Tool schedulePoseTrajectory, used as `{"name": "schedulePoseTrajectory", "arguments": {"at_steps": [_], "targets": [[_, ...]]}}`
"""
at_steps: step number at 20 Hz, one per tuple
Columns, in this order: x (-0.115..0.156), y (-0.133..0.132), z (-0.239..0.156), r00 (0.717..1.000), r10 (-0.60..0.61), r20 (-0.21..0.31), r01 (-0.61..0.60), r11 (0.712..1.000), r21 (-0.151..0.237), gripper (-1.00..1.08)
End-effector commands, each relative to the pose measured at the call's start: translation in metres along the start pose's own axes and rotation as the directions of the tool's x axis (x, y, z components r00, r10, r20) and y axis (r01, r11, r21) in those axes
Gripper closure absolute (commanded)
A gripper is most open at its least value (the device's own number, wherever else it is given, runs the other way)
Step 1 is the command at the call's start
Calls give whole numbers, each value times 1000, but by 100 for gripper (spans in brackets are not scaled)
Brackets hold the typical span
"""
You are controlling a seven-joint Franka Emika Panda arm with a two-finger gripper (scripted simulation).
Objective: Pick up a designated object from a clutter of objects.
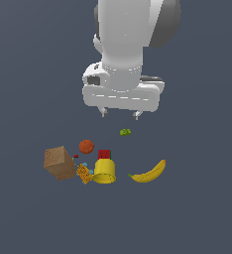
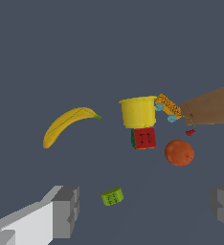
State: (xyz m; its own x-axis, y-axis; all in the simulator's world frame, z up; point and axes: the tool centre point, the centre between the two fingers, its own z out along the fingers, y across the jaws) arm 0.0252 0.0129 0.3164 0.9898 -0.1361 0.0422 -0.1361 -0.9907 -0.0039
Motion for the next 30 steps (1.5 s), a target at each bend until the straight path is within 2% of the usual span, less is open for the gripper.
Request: {"name": "schedulePoseTrajectory", "arguments": {"at_steps": [1, 8, 15, 22, 30], "targets": [[5, -6, 9, 999, 43, 2, -43, 999, 1, -92], [19, -27, 38, 982, 190, 10, -190, 982, 4, -92], [31, -48, 71, 942, 336, 17, -336, 942, 2, -92], [40, -70, 105, 881, 473, 23, -473, 881, -3, -92], [46, -94, 146, 786, 617, 27, -617, 787, -12, -92]]}}
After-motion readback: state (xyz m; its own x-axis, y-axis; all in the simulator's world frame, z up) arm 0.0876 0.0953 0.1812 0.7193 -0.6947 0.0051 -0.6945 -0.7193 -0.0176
